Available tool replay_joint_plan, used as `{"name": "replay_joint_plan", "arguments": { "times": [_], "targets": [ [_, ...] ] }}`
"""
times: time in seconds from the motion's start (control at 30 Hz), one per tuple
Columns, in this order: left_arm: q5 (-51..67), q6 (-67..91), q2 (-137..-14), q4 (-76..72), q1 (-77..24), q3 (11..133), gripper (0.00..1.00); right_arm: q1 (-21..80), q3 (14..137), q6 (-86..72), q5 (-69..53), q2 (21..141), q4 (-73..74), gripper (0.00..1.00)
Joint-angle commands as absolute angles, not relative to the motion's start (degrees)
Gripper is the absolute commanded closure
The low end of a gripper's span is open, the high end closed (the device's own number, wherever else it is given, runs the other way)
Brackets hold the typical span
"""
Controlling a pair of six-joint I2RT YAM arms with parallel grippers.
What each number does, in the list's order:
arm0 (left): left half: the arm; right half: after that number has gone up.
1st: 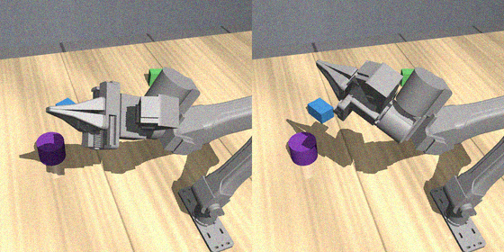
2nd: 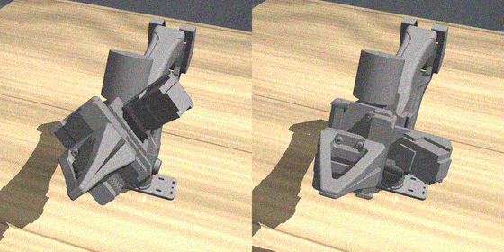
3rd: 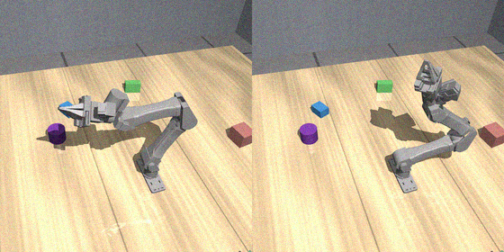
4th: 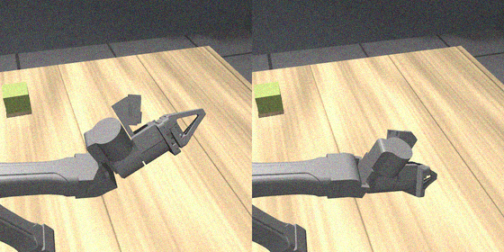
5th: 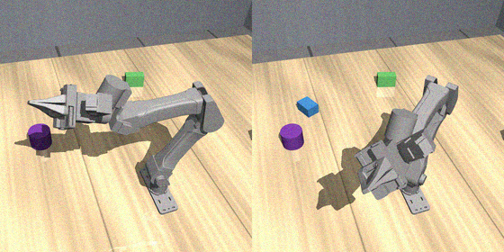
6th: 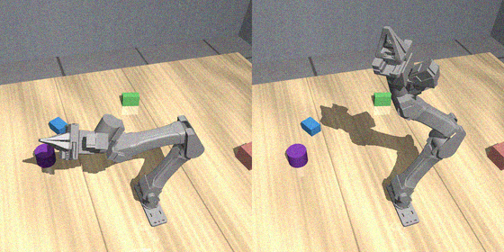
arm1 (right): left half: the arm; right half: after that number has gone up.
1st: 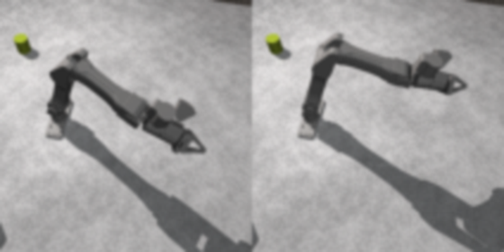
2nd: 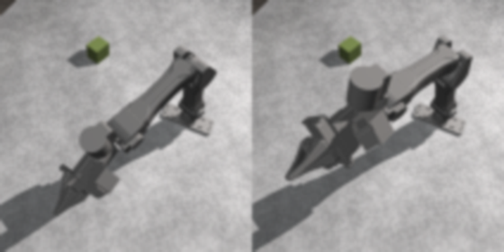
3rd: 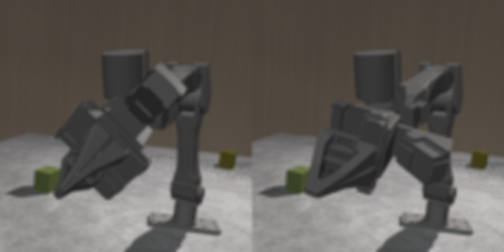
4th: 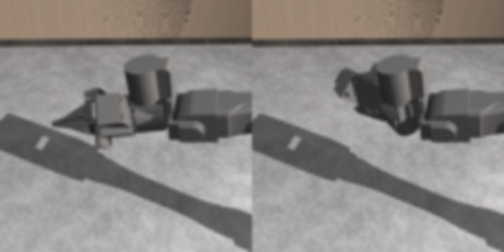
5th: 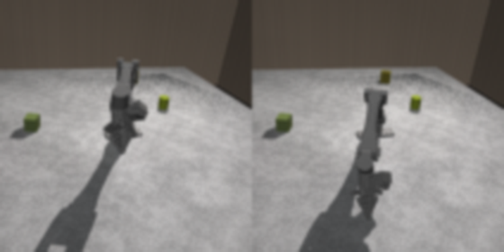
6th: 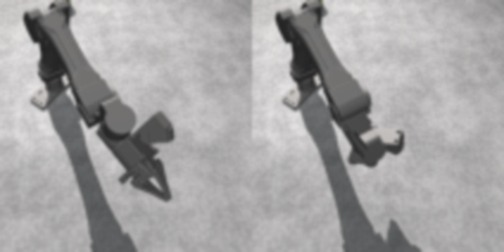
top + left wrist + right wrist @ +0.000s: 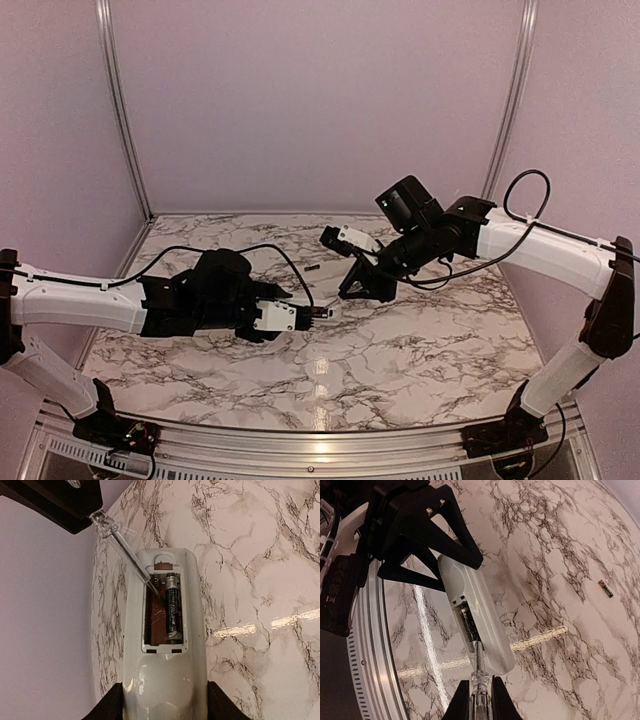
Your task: Unload the batteries from the remote control
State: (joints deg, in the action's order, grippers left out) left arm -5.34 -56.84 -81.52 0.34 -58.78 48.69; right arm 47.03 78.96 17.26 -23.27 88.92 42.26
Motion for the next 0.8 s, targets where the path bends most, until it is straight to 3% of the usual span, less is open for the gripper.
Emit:
{"name": "replay_joint_plan", "arguments": {
  "times": [0.0, 0.77],
  "targets": [
    [-6.5, -57.6, -81.3, -3.7, -59.8, 50.1, 1.00, 47.4, 80.8, 18.1, -23.0, 90.6, 45.5, 1.00],
    [-10.6, -60.9, -83.7, -8.9, -60.9, 46.7, 1.00, 47.4, 80.9, 15.6, -22.3, 95.8, 44.6, 1.00]
  ]
}}
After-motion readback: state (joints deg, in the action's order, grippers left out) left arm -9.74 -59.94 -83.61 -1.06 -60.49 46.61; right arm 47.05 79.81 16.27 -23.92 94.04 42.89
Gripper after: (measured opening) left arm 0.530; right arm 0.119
